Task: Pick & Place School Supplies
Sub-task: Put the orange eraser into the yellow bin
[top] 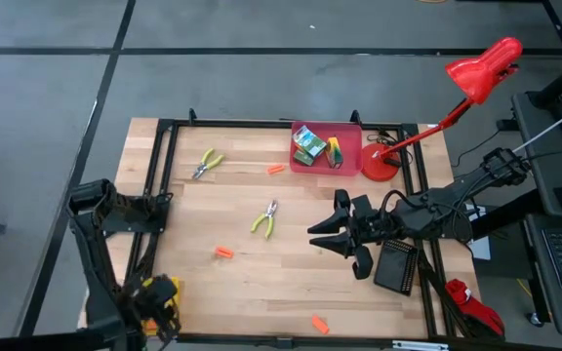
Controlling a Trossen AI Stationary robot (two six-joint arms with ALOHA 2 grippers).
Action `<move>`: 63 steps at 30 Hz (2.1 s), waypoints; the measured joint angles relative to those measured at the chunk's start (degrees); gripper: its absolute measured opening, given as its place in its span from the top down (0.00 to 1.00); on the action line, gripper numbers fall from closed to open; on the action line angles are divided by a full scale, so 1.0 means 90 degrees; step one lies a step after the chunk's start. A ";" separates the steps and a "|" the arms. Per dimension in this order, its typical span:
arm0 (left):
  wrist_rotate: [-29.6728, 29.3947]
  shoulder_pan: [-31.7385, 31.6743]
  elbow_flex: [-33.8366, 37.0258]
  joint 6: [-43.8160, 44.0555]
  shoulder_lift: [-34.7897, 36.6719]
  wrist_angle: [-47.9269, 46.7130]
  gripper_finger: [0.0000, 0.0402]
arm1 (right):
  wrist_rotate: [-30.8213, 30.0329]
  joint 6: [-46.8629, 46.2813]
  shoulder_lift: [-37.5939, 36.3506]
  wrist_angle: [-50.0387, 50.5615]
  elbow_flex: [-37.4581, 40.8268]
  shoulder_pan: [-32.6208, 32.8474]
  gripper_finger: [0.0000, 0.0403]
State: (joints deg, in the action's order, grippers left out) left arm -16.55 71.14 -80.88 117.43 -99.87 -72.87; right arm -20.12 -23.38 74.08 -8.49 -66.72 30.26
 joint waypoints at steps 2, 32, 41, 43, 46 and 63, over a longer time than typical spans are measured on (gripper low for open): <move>-0.0167 -0.0297 0.0000 -0.0451 0.0089 -0.0221 0.59 | 0.0000 0.0007 0.0000 0.0000 0.0000 0.0000 0.70; 0.1426 -0.4468 0.2786 -0.9873 0.1728 0.2365 0.46 | -0.0438 0.0024 0.0002 0.0393 0.0002 0.0382 0.70; 0.1568 -0.5053 0.2820 -1.1173 0.1168 0.2764 0.48 | -0.1219 0.0021 0.0002 0.0398 0.0002 0.0635 0.70; 0.1615 -0.5110 0.2820 -1.1335 0.1020 0.2877 0.49 | -0.1326 0.0017 0.0002 0.0400 0.0002 0.0669 0.70; 0.1614 -0.5145 0.2822 -1.1400 0.0814 0.3120 0.50 | -0.1387 -0.0003 0.0002 0.0392 0.0002 0.0721 0.70; 0.1402 -0.5140 0.3253 -1.0644 0.0280 0.3840 0.65 | -0.1387 -0.0189 0.0002 0.0379 0.0002 0.0865 0.70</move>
State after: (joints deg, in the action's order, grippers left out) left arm -3.93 24.88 -51.60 21.64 -97.35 -38.30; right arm -32.60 -25.08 74.11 -5.08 -66.70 38.04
